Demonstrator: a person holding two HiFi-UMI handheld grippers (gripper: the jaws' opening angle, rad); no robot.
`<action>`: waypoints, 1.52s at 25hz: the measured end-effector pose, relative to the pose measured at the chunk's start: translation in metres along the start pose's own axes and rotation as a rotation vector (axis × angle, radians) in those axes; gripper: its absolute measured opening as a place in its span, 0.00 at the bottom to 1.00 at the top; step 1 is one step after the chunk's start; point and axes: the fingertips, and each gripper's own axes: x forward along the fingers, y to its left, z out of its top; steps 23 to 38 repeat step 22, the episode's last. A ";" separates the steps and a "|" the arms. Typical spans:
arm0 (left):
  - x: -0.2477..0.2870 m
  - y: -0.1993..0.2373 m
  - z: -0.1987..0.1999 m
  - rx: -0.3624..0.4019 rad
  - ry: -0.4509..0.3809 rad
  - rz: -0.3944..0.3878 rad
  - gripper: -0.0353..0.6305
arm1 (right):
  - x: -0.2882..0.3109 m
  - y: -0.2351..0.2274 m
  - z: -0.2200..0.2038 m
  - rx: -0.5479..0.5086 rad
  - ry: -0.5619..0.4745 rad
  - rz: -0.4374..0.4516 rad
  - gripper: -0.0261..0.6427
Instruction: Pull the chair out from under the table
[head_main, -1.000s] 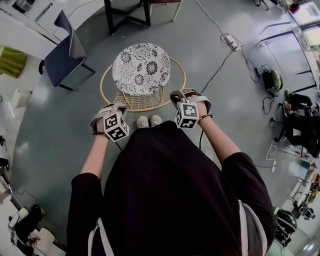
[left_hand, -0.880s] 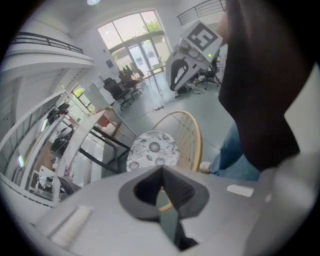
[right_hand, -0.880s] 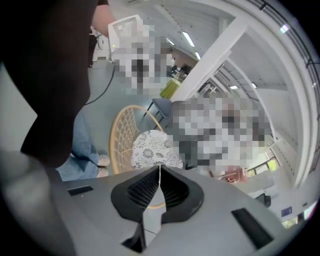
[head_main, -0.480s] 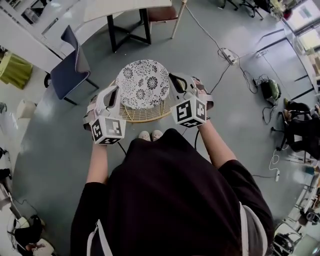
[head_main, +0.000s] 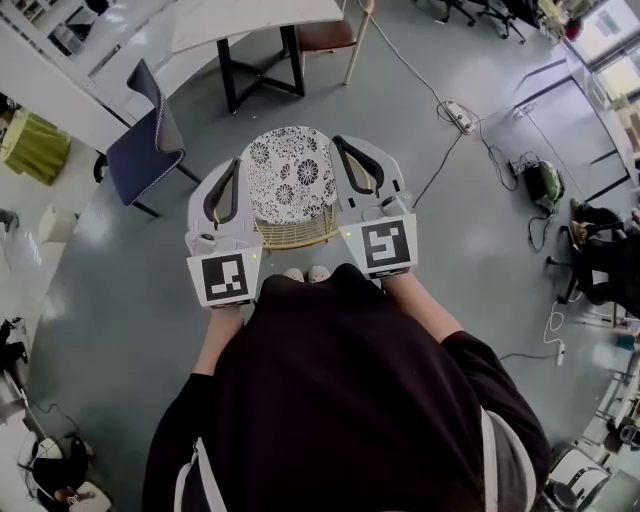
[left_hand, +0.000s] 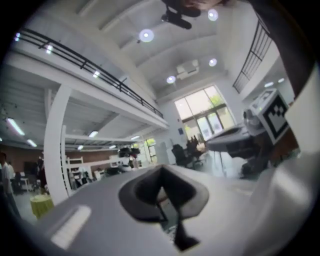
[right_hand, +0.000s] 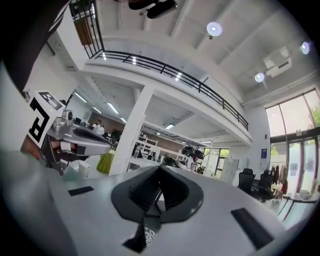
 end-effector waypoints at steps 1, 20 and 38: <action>0.000 -0.001 0.001 -0.012 -0.006 -0.001 0.06 | 0.000 0.001 0.000 0.017 -0.004 0.001 0.07; 0.006 -0.003 -0.007 -0.036 0.002 -0.008 0.06 | 0.004 0.003 -0.017 0.090 0.027 -0.001 0.07; 0.009 -0.003 -0.009 -0.039 0.005 -0.010 0.06 | 0.006 0.001 -0.016 0.096 0.016 -0.004 0.07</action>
